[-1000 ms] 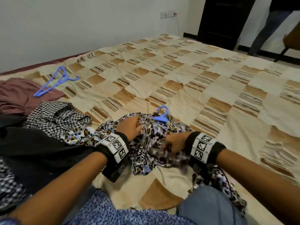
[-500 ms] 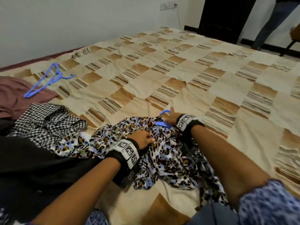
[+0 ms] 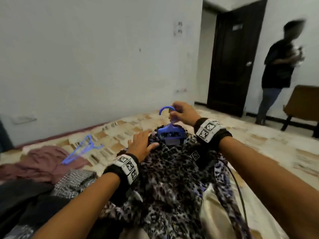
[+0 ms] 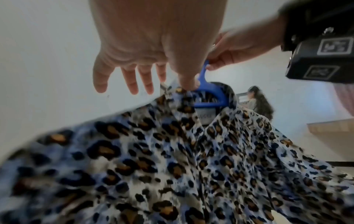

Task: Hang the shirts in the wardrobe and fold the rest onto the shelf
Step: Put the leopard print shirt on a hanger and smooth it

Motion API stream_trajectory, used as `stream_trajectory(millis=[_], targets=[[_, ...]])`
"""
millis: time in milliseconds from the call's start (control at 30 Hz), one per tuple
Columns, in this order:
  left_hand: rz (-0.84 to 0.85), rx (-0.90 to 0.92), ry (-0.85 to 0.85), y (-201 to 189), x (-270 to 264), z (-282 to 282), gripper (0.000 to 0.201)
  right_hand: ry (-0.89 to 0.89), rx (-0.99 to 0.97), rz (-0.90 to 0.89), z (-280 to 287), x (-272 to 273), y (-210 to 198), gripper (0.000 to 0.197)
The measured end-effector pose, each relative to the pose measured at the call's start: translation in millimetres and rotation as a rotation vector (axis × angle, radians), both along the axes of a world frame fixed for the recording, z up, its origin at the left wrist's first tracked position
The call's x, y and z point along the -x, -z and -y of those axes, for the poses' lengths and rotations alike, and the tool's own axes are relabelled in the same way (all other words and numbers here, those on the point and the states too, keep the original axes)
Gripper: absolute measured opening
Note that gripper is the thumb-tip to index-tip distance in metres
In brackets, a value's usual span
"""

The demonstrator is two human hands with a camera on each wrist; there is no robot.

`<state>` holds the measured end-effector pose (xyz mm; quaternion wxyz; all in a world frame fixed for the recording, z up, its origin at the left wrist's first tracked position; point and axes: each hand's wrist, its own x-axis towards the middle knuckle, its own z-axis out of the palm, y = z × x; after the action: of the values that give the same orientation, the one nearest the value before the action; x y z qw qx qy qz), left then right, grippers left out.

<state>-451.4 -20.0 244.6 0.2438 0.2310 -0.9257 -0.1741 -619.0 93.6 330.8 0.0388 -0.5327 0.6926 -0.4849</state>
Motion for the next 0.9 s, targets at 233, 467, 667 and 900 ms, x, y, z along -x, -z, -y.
stream_trajectory(millis=[233,467,667,900], targets=[[-0.153,0.105,0.017,-173.5,-51.2,-28.9,0.022,-0.063,0.184,-0.14,-49.5,-64.4,-152.1,0.031],[-0.121,-0.116,0.043,-195.5,-73.9,-26.8,0.045,-0.317,-0.079,-0.043,-62.0,-78.5,-177.2,0.011],[-0.189,-0.105,0.038,-158.6,-18.9,2.7,0.048,-0.078,0.131,-0.151,11.4,-26.2,-142.9,0.027],[-0.119,-0.088,-0.017,-135.8,67.9,119.1,0.021,-0.165,0.274,0.089,124.7,67.7,-116.9,0.014]])
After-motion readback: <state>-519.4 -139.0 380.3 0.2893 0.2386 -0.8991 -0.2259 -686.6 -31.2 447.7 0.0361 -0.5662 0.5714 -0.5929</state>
